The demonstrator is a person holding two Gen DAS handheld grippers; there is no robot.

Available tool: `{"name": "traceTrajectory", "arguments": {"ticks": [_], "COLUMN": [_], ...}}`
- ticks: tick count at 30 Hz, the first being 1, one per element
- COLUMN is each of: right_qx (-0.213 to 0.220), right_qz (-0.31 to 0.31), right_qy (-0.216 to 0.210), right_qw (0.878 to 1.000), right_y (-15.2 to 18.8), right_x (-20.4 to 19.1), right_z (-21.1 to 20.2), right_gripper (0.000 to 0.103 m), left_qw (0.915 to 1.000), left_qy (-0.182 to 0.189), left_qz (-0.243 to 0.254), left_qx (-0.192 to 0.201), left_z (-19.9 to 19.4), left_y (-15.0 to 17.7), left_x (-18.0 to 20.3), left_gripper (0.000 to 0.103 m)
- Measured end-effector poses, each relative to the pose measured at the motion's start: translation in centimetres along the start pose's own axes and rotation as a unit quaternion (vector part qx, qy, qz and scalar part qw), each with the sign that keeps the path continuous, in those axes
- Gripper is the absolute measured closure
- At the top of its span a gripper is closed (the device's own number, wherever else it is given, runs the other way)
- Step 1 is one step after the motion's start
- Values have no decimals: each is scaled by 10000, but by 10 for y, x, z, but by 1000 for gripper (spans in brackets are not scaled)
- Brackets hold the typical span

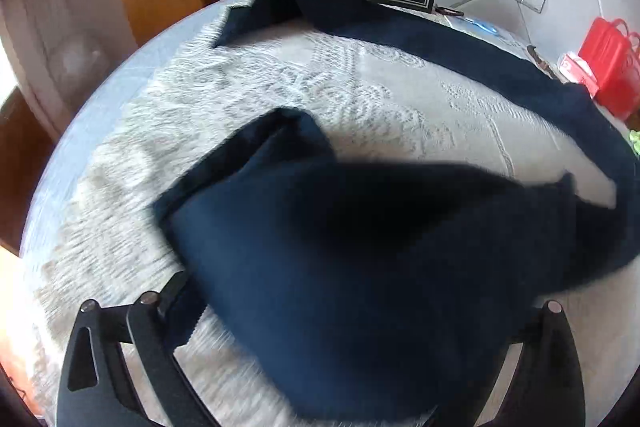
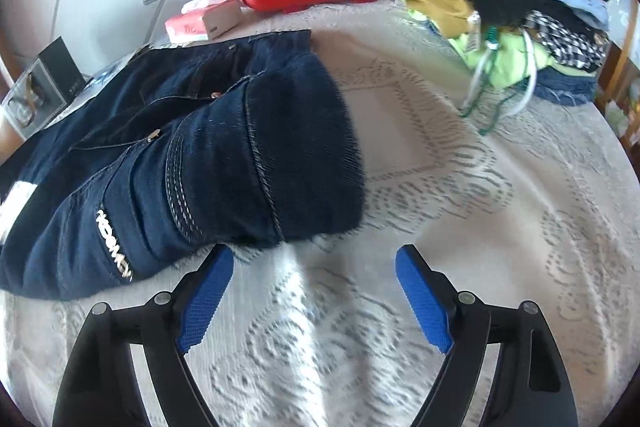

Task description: Fold clothes

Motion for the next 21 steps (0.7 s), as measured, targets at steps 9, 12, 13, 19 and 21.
{"name": "traceTrajectory", "arguments": {"ticks": [9,12,13,19,21], "right_qx": [17,248,447,1478,1489], "right_qz": [-428,-428,-335,-9,-23], "right_qy": [344,540,369,-137,-187], "right_qw": [9985,9973,9978,9889,9887], "right_y": [-20,-29,-34,-57,-60], "right_x": [-30,-40,-41,-33,-32], "right_z": [19,3,-15,-138,-161], "right_gripper": [80,94,94,103,103], "left_qw": [9997,9991,9990,9967,9968], "left_qy": [-201,-202,-186,312,290], "left_qz": [149,359,414,-95,-177], "left_qx": [41,-18,40,746,723], "left_z": [2,-14,-22,-104,-109], "left_y": [-18,-23,-27,-63,-74], "left_x": [16,19,18,-18,-23], "left_gripper": [61,77,79,79,79]}}
Point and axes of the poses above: each gripper's, at about its wrist camera, not at the fingertips, and z roughly the way its jaws point, x to its right, y to its underside, the point moved 3 cm from there along z, roughly the way its jaws point, and after that the axes turned 9 degrees about -y, right-handed, at the moved point
